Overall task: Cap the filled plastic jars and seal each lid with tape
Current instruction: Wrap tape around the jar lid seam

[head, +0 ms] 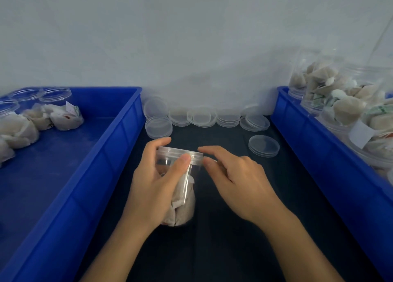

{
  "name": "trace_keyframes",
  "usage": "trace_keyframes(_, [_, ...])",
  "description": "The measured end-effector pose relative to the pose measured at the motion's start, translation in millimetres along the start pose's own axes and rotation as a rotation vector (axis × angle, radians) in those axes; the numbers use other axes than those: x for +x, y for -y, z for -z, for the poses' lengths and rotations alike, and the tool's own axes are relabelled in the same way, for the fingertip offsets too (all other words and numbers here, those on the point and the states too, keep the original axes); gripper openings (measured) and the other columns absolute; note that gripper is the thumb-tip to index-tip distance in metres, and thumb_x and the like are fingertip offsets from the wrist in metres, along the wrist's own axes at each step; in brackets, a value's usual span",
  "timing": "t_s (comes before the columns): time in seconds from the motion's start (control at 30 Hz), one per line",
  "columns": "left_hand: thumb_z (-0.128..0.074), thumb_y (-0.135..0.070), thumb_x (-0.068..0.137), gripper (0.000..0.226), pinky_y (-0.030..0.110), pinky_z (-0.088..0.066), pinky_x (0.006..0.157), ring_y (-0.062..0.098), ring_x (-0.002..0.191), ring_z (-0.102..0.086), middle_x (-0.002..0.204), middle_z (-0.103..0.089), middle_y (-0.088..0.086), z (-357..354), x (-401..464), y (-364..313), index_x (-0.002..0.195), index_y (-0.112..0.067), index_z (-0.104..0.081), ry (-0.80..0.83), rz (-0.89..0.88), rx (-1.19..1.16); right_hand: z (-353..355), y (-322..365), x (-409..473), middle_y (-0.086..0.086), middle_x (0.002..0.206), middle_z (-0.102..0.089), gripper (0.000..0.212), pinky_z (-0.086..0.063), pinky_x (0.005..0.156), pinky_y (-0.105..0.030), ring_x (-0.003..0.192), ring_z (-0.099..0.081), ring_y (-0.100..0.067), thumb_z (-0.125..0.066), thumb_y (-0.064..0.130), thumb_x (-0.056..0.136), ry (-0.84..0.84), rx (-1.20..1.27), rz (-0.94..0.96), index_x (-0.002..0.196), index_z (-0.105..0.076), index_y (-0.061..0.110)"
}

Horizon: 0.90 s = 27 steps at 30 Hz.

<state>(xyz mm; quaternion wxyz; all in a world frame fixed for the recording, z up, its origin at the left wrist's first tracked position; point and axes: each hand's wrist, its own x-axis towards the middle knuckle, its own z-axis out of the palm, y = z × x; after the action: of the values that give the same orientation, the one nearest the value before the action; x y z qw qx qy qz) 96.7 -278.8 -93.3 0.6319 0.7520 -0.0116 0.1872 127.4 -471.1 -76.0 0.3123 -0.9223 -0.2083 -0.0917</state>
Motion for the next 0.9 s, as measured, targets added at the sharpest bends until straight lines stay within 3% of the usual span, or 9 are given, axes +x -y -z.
trace_keyframes(0.1, [-0.081,-0.053,0.082,0.056,0.015,-0.057,0.069,0.007,0.089,-0.077,0.105,-0.074,-0.014,-3.2,0.2,1.8,0.131,-0.035,-0.06,0.007,0.018,-0.097,0.0,-5.2,1.2,0.03,0.065,-0.057,0.043,-0.054,0.08,-0.039,0.064,-0.052,-0.004,-0.034,0.062,0.102,0.02,0.035,-0.005,0.139,-0.053,0.051])
trace_keyframes(0.2, [-0.079,-0.045,0.087,0.051,0.015,-0.057,0.066,0.009,0.087,-0.077,0.102,-0.076,-0.009,-4.2,0.3,2.3,0.131,-0.028,-0.061,0.02,0.039,-0.171,-1.7,-3.8,1.6,0.019,0.066,-0.061,0.041,-0.055,0.082,-0.041,0.07,-0.058,-0.008,-0.034,0.061,0.104,0.029,0.068,0.006,0.139,-0.053,0.053])
trace_keyframes(0.3, [-0.071,-0.044,0.09,0.046,0.017,-0.058,0.075,0.01,0.096,-0.076,0.105,-0.075,-0.009,-1.5,2.5,6.2,0.133,-0.032,-0.061,0.059,0.053,-0.169,-2.9,-1.1,0.4,0.017,0.067,-0.061,0.043,-0.055,0.081,-0.042,0.07,-0.059,-0.01,-0.031,0.064,0.101,0.021,0.092,0.007,0.136,-0.052,0.053])
trace_keyframes(0.4, [-0.063,-0.052,0.089,0.053,0.017,-0.058,0.081,0.008,0.104,-0.073,0.11,-0.072,-0.019,2.5,3.4,9.6,0.14,-0.042,-0.053,0.101,0.043,-0.116,-3.7,3.4,-0.9,0.016,0.062,-0.056,0.046,-0.055,0.079,-0.04,0.071,-0.062,-0.012,-0.03,0.065,0.1,-0.019,0.04,0.016,0.134,-0.055,0.048])
trace_keyframes(0.53, [-0.067,-0.075,0.079,0.075,0.012,-0.058,0.065,-0.005,0.105,-0.067,0.112,-0.064,-0.029,2.9,1.1,3.7,0.145,-0.05,-0.043,0.032,0.024,-0.002,-5.2,7.7,-1.7,0.018,0.056,-0.045,0.054,-0.053,0.075,-0.039,0.071,-0.064,-0.015,-0.027,0.067,0.1,-0.079,-0.06,0.027,0.137,-0.059,0.044])
trace_keyframes(0.63, [-0.064,-0.078,0.076,0.074,0.01,-0.055,0.067,-0.009,0.102,-0.066,0.113,-0.063,-0.034,4.7,-0.3,1.7,0.14,-0.044,-0.049,-0.097,-0.062,0.192,-7.0,11.2,-2.6,0.016,0.059,-0.05,0.054,-0.053,0.068,-0.038,0.067,-0.065,-0.016,-0.027,0.067,0.101,-0.141,-0.079,0.059,0.132,-0.063,0.042])
trace_keyframes(0.73, [-0.058,-0.083,0.077,0.072,0.018,-0.052,0.077,-0.008,0.103,-0.066,0.113,-0.066,-0.032,0.7,-1.7,0.4,0.139,-0.049,-0.049,-0.081,-0.092,0.3,-10.1,15.4,-3.8,0.014,0.066,-0.064,0.053,-0.05,0.06,-0.035,0.064,-0.066,-0.016,-0.028,0.066,0.1,-0.202,-0.099,0.084,0.128,-0.066,0.041])
trace_keyframes(0.9, [-0.056,-0.078,0.082,0.064,0.029,-0.054,0.083,-0.003,0.102,-0.069,0.115,-0.066,-0.033,-0.4,-0.9,2.9,0.138,-0.05,-0.049,-0.053,-0.046,0.189,-5.5,8.9,-3.3,0.02,0.063,-0.054,0.054,-0.05,0.071,-0.038,0.068,-0.06,-0.01,-0.023,0.064,0.099,-0.025,0.04,0.029,0.142,-0.052,0.048])
